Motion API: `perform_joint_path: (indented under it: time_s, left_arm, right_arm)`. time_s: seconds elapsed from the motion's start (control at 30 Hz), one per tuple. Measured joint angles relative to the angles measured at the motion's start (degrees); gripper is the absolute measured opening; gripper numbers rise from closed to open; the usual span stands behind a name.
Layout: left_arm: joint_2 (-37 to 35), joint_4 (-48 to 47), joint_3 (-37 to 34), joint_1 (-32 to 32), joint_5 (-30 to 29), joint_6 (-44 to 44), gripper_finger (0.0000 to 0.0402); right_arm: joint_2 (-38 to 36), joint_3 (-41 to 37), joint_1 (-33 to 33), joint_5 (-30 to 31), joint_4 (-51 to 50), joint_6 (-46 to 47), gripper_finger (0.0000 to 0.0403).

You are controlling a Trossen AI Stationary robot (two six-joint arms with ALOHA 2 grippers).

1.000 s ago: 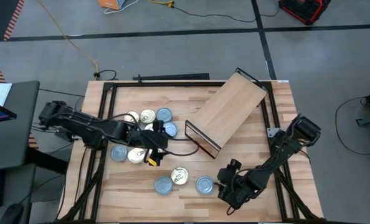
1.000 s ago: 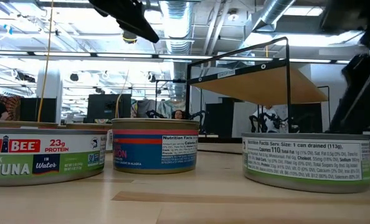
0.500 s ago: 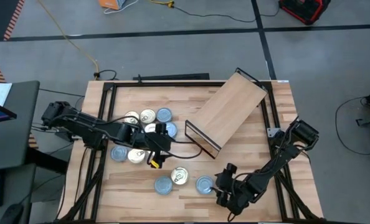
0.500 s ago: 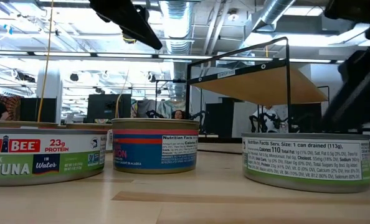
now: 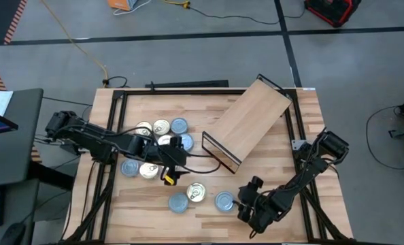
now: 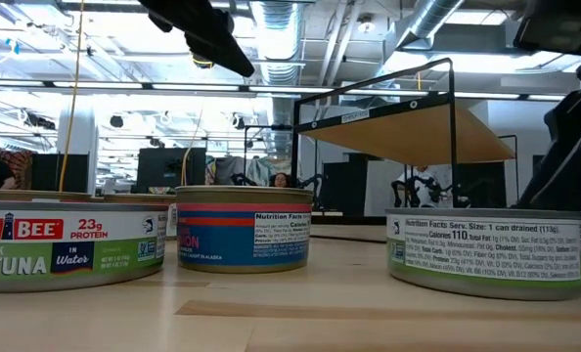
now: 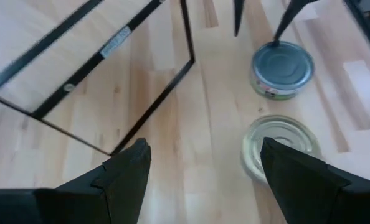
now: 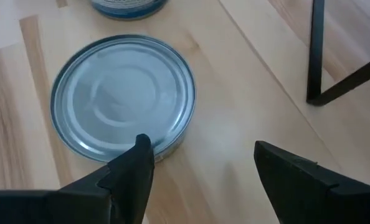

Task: Stack canned seafood by type on shelf
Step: Put the green tuna can on the shelf

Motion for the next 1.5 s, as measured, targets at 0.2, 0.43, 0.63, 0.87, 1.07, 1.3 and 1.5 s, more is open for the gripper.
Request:
perform_joint_path:
  time_s: [0.2, 0.43, 0.63, 0.87, 1.07, 1.3, 1.5]
  left_arm:
    - [0.26, 0.17, -0.02, -1.09, -0.88, 0.12, 0.0293]
    - [0.24, 0.22, -0.04, -0.98, -1.87, -0.31, 0.0293]
    - [0.24, 0.48, -0.04, -0.55, -2.48, -0.29, 0.0293]
    - [0.24, 0.71, -0.04, 0.57, -0.88, -0.27, 0.0293]
    - [0.22, 2.67, -0.04, 0.79, -0.20, -0.27, 0.0293]
    - [0.22, 2.29, -0.04, 0.79, 2.14, -1.41, 0.0293]
    - [0.22, 2.78, -0.04, 0.38, 5.30, -4.70, 0.0293]
  right_arm:
    - [-0.04, 0.01, 0.00, -1.15, -4.84, 5.26, 0.0301]
    - [0.13, -0.18, 0.00, -2.56, -10.06, 11.44, 0.0301]
    - [0.00, -0.23, 0.81, -2.17, -17.54, 19.44, 0.0301]
    - [-0.11, -0.19, 3.20, -1.78, -19.38, 22.96, 0.0301]
    - [-0.11, 0.04, 3.80, -1.76, -19.51, 23.62, 0.0301]
    - [-0.15, 7.95, 5.51, -2.05, -21.92, 17.55, 0.0301]
    - [-0.20, 12.16, 5.60, -2.23, -21.12, 13.72, 0.0301]
